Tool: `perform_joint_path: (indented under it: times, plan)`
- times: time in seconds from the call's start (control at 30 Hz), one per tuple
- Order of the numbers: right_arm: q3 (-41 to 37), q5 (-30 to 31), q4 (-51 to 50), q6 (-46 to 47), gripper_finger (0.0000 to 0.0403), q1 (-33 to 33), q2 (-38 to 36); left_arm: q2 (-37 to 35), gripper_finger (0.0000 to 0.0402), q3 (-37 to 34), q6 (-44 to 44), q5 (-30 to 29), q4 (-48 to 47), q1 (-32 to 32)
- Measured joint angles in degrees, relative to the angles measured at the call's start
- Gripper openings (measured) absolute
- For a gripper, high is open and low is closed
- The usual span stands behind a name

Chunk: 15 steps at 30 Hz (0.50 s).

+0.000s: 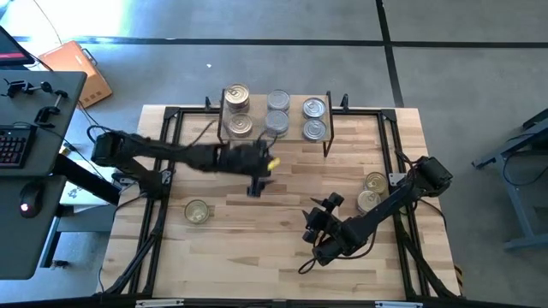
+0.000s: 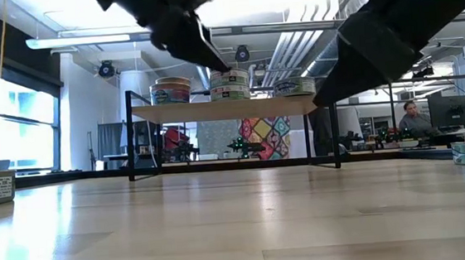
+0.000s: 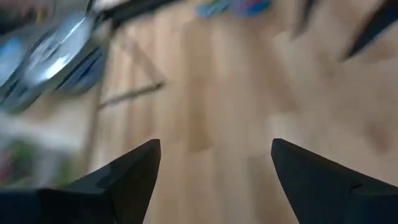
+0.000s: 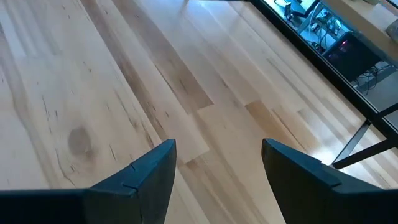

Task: Stack canned seafood by type on shelf
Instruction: Stack the blue and pink tuna can on top of the blue and pink tuna can on the shelf

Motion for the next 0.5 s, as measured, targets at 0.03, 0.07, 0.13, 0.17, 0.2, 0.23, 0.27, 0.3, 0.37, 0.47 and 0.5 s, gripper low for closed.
perform_joint_path:
  times: [0.03, 0.07, 0.13, 0.17, 0.2, 0.23, 0.27, 0.3, 0.37, 0.47, 0.5]
  plan:
    - [0.00, 0.00, 0.11, -0.03, 0.0231, 0.11, 0.19, -0.54, 0.0296, -1.83, -0.49, 0.01, 3.09, -2.13]
    - [0.00, 0.03, 0.23, -0.03, 0.0231, 0.15, 0.27, -1.11, 0.0294, -3.68, -0.93, 0.04, 6.43, -4.18]
    - [0.00, 0.05, 0.00, -0.12, 0.0231, 0.52, 0.41, -2.54, 0.0290, -7.90, -2.02, 0.18, 14.41, -8.19]
    - [0.00, 0.07, 0.07, -0.13, 0.0231, 0.62, 0.59, -3.22, 0.0289, -10.30, -2.74, 0.21, 18.93, -10.10]
    - [0.00, -0.02, 0.02, -0.13, 0.0231, 0.76, 0.69, -3.90, 0.0287, -12.75, -3.30, 0.27, 23.04, -11.84]
    - [-0.02, -0.29, -0.01, -0.17, 0.0231, 0.99, 0.75, -4.61, 0.0286, -15.14, -3.77, 0.15, 26.43, -13.56]
    - [-0.03, -0.76, 0.06, -0.29, 0.0231, 1.12, 0.78, -5.34, 0.0285, -17.35, -4.25, -0.30, 29.34, -15.18]
    - [-0.03, -1.51, 0.11, -0.60, 0.0231, 1.30, 0.77, -6.13, 0.0285, -19.25, -4.97, -1.16, 31.71, -16.69]
    - [-0.03, -3.32, 0.12, -1.63, 0.0231, 1.58, 0.78, -8.36, 0.0284, -22.16, -6.77, -3.91, 33.40, -19.73]
    - [-0.09, -8.44, 0.17, -3.97, 0.0231, 1.62, 0.76, -11.88, 0.0284, -23.96, -8.84, -9.26, 30.70, -24.43]
    - [-0.66, -10.90, 1.27, -5.16, 0.0231, 1.33, 0.77, -13.14, 0.0284, -24.23, -9.42, -10.93, 28.58, -26.18]
